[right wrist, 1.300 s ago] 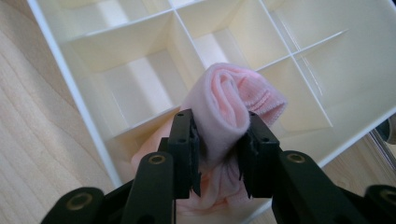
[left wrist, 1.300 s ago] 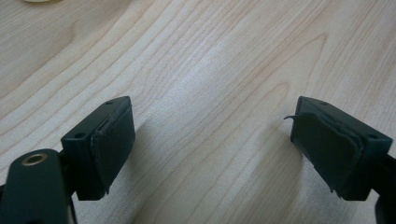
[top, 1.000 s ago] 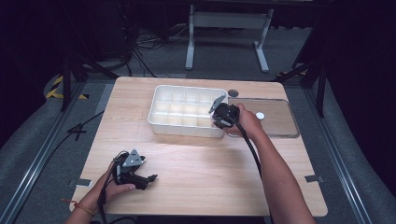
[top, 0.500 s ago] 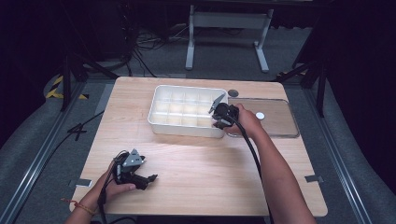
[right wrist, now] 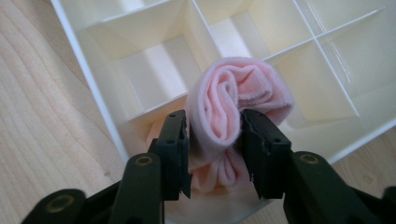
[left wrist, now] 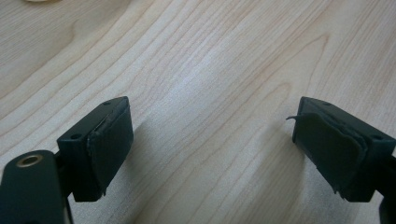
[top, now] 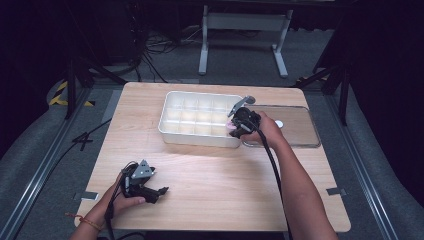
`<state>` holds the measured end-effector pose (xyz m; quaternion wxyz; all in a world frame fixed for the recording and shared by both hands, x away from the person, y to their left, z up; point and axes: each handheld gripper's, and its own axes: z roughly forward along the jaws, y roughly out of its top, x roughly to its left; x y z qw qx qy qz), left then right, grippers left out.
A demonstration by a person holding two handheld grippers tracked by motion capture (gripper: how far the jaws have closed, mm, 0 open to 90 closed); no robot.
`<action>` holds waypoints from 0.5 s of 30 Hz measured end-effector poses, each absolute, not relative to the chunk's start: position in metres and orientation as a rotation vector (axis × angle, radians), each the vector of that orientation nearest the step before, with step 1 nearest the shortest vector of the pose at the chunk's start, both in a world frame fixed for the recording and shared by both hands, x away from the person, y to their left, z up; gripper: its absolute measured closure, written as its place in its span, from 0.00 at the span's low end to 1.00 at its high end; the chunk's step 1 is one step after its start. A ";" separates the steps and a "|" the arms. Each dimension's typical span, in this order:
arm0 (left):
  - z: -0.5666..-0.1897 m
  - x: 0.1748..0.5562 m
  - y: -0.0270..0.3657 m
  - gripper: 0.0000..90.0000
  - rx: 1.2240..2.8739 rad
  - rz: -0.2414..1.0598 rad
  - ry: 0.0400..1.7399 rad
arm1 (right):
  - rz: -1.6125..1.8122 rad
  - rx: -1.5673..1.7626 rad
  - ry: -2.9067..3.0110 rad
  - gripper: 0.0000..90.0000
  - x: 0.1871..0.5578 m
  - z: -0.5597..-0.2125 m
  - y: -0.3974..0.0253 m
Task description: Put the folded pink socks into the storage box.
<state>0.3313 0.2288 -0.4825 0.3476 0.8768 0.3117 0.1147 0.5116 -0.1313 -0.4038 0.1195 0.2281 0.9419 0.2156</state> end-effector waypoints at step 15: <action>-0.483 0.331 0.228 0.14 2.263 0.299 0.812 | 0.759 0.819 2.725 0.86 0.517 -0.393 -0.137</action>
